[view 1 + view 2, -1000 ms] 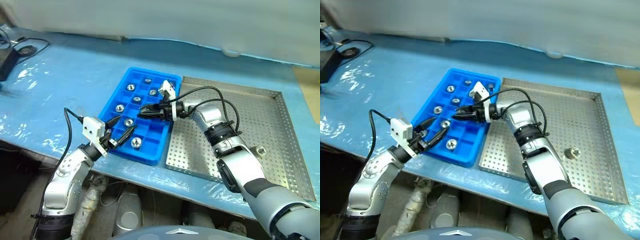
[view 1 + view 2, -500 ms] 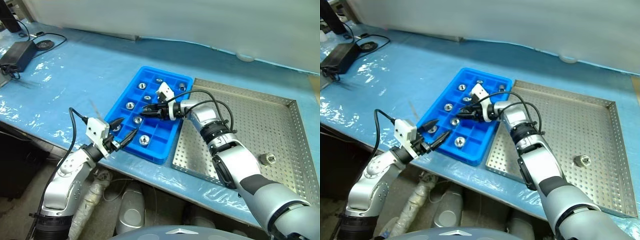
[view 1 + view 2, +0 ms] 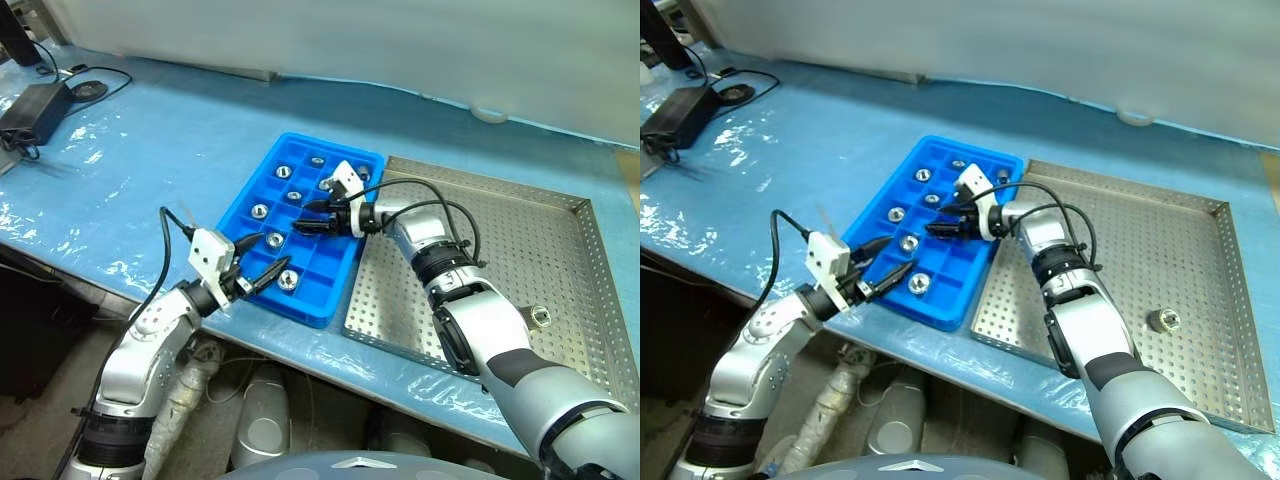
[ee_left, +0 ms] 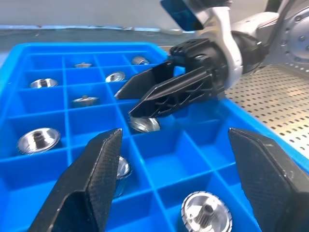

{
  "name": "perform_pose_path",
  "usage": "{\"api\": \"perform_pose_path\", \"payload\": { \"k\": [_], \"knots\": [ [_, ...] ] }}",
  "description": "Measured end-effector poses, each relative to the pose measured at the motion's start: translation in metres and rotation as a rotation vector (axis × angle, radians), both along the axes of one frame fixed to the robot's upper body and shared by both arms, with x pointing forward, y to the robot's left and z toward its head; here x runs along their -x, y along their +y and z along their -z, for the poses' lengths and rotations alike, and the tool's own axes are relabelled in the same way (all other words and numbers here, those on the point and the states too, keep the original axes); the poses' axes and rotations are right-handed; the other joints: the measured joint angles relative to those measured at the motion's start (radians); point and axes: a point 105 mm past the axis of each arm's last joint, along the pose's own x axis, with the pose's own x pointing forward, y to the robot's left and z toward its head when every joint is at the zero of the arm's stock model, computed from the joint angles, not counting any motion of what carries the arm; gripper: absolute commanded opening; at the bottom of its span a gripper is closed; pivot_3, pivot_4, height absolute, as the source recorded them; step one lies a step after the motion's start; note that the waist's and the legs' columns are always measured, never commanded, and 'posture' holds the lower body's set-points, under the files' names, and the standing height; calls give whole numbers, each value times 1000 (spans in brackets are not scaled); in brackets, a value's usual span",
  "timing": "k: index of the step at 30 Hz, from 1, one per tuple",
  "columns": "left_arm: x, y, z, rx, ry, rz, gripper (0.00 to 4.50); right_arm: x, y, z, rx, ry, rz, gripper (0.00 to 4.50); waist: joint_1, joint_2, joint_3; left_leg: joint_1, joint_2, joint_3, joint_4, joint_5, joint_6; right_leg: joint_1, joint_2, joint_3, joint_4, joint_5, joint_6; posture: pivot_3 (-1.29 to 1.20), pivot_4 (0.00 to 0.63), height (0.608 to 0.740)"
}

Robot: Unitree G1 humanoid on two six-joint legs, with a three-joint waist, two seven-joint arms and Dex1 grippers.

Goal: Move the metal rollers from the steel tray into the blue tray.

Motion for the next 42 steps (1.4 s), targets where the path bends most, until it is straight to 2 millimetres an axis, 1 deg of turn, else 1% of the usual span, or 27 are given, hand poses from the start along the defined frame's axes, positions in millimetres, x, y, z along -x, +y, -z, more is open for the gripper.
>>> {"api": "perform_pose_path", "payload": {
  "k": [2, 4, 6, 8, 9, 10, 11, 12, 13, 14, 16, 17, 19, 21, 23, 25, 26, 29, 33, 36, 38, 40, 41, 42],
  "knots": [
    [-3, -8, -4, 13, -10, 37, 3708, -2, -2, -2, -8, -14, 19, 4012, -1, 0, 0, 0, 0, 0, 1, 0, 0, 0, 0, 0, 1, 0, 0, 366, 150, 740],
    [-7, -17, -6, 17, -13, 78, 3708, -4, -5, -7, -15, -41, 42, 4012, -7, 0, 0, 0, 0, 0, 2, 0, 0, 0, 0, 0, 3, 0, 0, 262, 150, 740],
    [-13, -27, -4, 9, -3, 136, 3708, -8, -20, -15, -36, -79, 95, 4012, -15, 1, 0, 1, 0, 0, 4, 1, -1, 0, 0, 0, 5, 0, 0, 227, 150, 740],
    [-19, -36, -2, 6, 11, 188, 3708, -11, -41, -19, -45, -104, 164, 4012, -35, 1, 0, 1, 0, 0, 7, 1, -1, 1, -1, 1, 7, 0, 0, 86, 150, 740],
    [-23, -41, -2, 11, 17, 214, 3708, -11, -54, -19, -42, -111, 203, 4012, -46, 1, 0, 1, -1, 0, 8, 1, -2, 2, -1, 1, 8, 0, 0, 44, 150, 740],
    [-25, -44, -3, 15, 17, 230, 3708, -11, -62, -19, -41, -110, 234, 4012, -61, 0, 0, 1, -1, 0, 9, 2, -4, 2, -1, 1, 8, 0, 0, 44, 150, 740],
    [-31, -53, -6, 18, 13, 281, 3708, -9, -81, -16, -36, -117, 303, 4012, -76, 0, 0, 1, -1, 0, 10, 3, -5, 3, -2, 1, 9, 0, 1, -39, 150, 740],
    [-35, -58, -9, 19, 4, 313, 3708, -8, -94, -14, -32, -118, 353, 4012, -92, 0, 0, 1, -1, 0, 11, 3, -5, 3, -1, 2, 9, 0, 1, -73, 150, 740],
    [-39, -63, -11, 16, -3, 344, 3708, -6, -107, -12, -23, -121, 408, 4012, -121, 0, 0, 1, -1, 0, 12, 3, -5, 3, -1, 3, 10, 0, 1, -145, 150, 740],
    [-41, -66, -13, 16, -6, 361, 3708, -5, -115, -11, -22, -121, 448, 4012, -141, 0, 0, 2, -1, 1, 12, 3, -5, 3, -1, 3, 10, 1, 1, -145, 150, 740],
    [-47, -81, -13, 12, -4, 446, 3708, -4, -149, -13, -20, -140, 634, 4012, -180, 1, 0, 2, -2, 1, 12, 4, -5, 2, -1, 5, 10, 1, 1, -241, 150, 740],
    [-48, -88, -13, 10, -6, 479, 3708, -3, -162, -15, -18, -146, 698, 4012, -202, 1, 0, 2, -2, 1, 13, 4, -5, 2, -1, 6, 10, 1, 2, -260, 150, 740],
    [-47, -107, -13, 11, -5, 571, 3708, 10, -190, -18, -9, -182, 821, 4012, -233, 1, 0, 3, -3, 2, 13, 3, -4, 2, 0, 7, 9, 1, 2, -291, 150, 740],
    [-47, -115, -14, 10, -12, 622, 3708, 21, -206, -12, 1, -176, 905, 4012, -268, 1, 0, 5, -2, 5, 13, 1, -1, 2, 0, 11, 8, 1, 2, -321, 150, 740],
    [-48, -120, -15, 7, -17, 649, 3708, 26, -217, -4, 15, -143, 967, 4012, -303, 1, 0, 6, -2, 9, 13, 1, 0, 1, 0, 14, 8, 1, 2, -331, 150, 740],
    [-46, -125, -14, 10, -18, 672, 3708, 32, -224, 1, 27, -121, 1010, 4012, -321, 1, 0, 9, -3, 13, 13, -1, 2, 1, 0, 18, 7, 1, 2, -334, 150, 740],
    [-45, -126, -12, 6, -17, 680, 3708, 35, -226, 4, 39, -107, 1023, 4012, -328, 1, 0, 10, -3, 15, 14, -3, 6, 1, 0, 20, 7, 1, 3, -334, 150, 740],
    [-44, -127, -9, 2, -11, 691, 3708, 45, -228, 18, 65, -42, 1037, 4012, -333, 1, 0, 10, -3, 18, 15, -4, 8, 1, 0, 23, 6, 2, 4, -326, 150, 740],
    [-45, -126, -4, -20, -16, 684, 3708, 55, -223, 32, 52, 57, 988, 4012, -333, 1, 0, 10, -3, 21, 16, -6, 11, 2, -1, 25, 1, 4, 5, -305, 150, 740],
    [-45, -126, -2, -15, -8, 675, 3708, 58, -216, 40, 62, 99, 944, 3370, -333, 1, 0, 9, -3, 22, 16, -7, 12, 3, -1, 25, -3, 5, 5, -288, 150, 740],
    [-46, -125, -2, -6, -9, 665, 3708, 57, -217, 40, 87, 94, 937, 2668, -330, 1, 0, 10, -3, 23, 16, -8, 13, 3, -1, 25, -4, 5, 5, -266, 150, 740],
    [-48, -124, -2, -2, -8, 650, 3708, 56, -213, 40, 90, 97, 911, 1894, -330, 1, 0, 10, -3, 23, 15, -8, 14, 3, -1, 25, -4, 5, 5, -266, 150, 740],
    [-48, -124, -2, -1, -7, 644, 3708, 56, -209, 40, 91, 99, 890, 1652, -330, 1, 0, 10, -3, 24, 15, -8, 14, 3, -1, 25, -4, 5, 5, -243, 150, 740],
    [-49, -123, -2, 0, -6, 638, 3708, 54, -205, 39, 88, 101, 869, 1657, -330, 1, 0, 10, -3, 24, 15, -8, 14, 3, -1, 25, -4, 5, 5, -243, 150, 740]
  ]
}}
